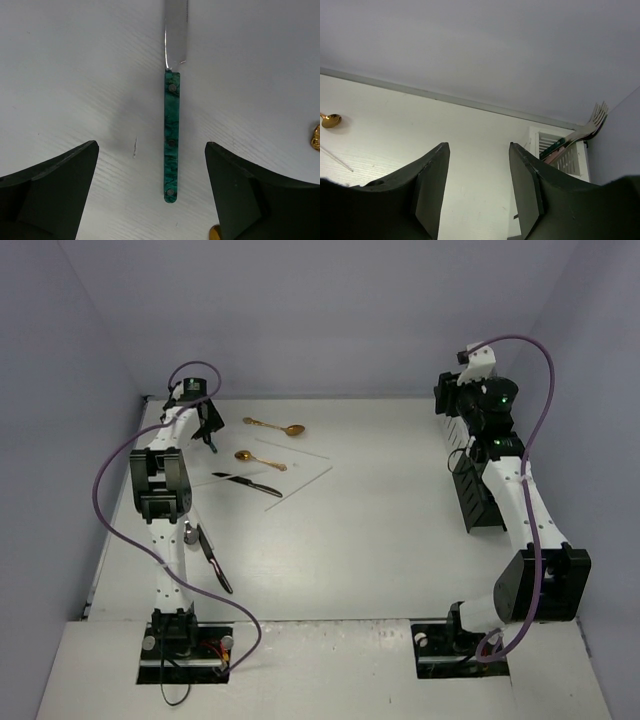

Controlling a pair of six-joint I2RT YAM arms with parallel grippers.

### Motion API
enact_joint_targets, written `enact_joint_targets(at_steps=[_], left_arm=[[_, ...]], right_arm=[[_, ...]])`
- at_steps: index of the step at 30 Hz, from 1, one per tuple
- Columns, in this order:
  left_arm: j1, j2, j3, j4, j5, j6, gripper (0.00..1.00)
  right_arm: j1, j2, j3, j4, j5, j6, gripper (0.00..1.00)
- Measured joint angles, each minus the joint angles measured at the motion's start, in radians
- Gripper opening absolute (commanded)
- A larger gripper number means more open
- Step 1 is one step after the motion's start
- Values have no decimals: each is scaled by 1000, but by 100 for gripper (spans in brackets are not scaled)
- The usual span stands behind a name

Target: Sort the eating utensils into containers

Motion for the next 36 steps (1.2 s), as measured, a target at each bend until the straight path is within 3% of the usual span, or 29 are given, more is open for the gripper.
enact_joint_targets(at_steps=[11, 14, 20, 28, 36], left_arm=[[-4, 58, 53, -53, -49, 3, 55], [-4, 78, 86, -86, -47, 2, 43], [4, 74, 84, -110, 0, 1, 0], [20, -55, -94, -114, 94, 18, 0], [24, -335, -199, -26, 359, 95, 0]], right_arm=[[0, 1, 13, -20, -16, 8, 44], [0, 1, 22, -22, -21, 12, 43], [0, 1, 37, -22, -38, 34, 41], [12, 1, 37, -39, -92, 95, 41], [92, 1, 69, -73, -197, 250, 50]])
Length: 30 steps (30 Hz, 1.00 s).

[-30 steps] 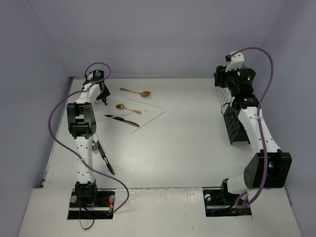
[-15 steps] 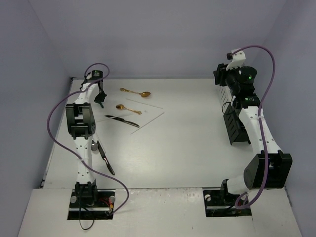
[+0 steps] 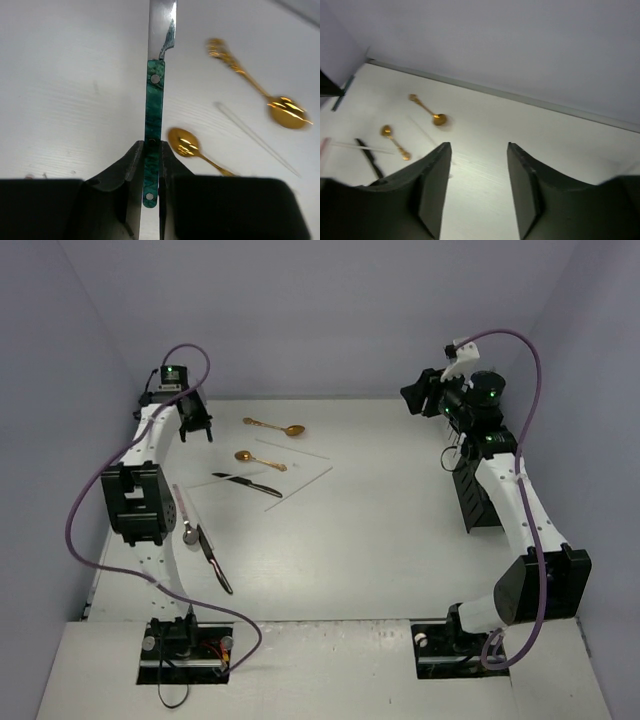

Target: Sort the eating utensils into containers

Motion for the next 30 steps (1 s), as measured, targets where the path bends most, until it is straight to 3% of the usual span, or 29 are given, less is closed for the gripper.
enact_joint_targets(at_steps=[7, 13, 17, 21, 30], left_arm=[[-36, -385, -134, 149, 187, 73, 0], [-234, -642, -390, 219, 165, 215, 0], [-375, -695, -488, 204, 153, 297, 0], [-400, -697, -524, 193, 129, 342, 0], [-480, -725, -538, 190, 50, 437, 0]], right_arm=[[80, 19, 139, -10, -117, 174, 58], [151, 61, 264, 0, -118, 295, 65], [250, 89, 303, 0, -78, 330, 74], [348, 125, 309, 0, -44, 357, 83], [361, 283, 306, -7, -16, 535, 76]])
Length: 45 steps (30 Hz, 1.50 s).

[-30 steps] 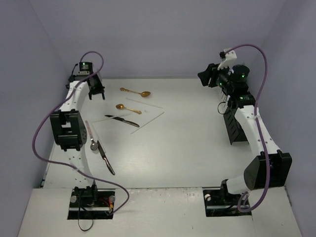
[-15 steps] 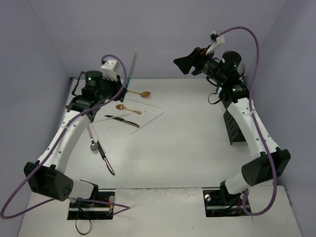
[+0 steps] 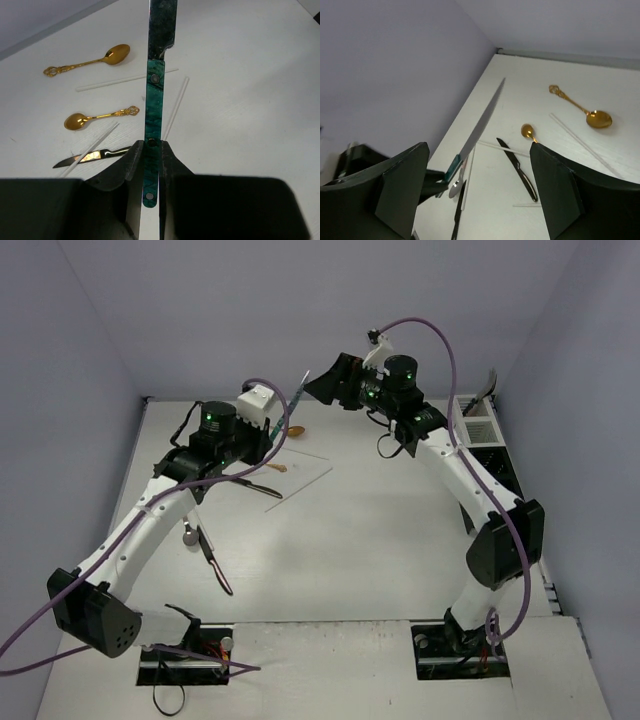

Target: Sort the eating utensils into containers

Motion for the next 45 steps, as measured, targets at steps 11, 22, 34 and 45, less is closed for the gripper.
enact_joint_targets(at_steps=[11, 22, 34, 45], left_arm=[[-68, -19, -15, -6, -64, 97, 0], [-73, -20, -17, -28, -82, 108, 22], [-74, -45, -17, -22, -171, 102, 88], [92, -27, 29, -108, -150, -12, 88]], right_arm=[[21, 72, -1, -5, 6, 99, 10], [30, 72, 1, 48, -39, 150, 0], [-40, 64, 0, 40, -59, 63, 0], [-492, -163, 64, -228, -46, -342, 0]])
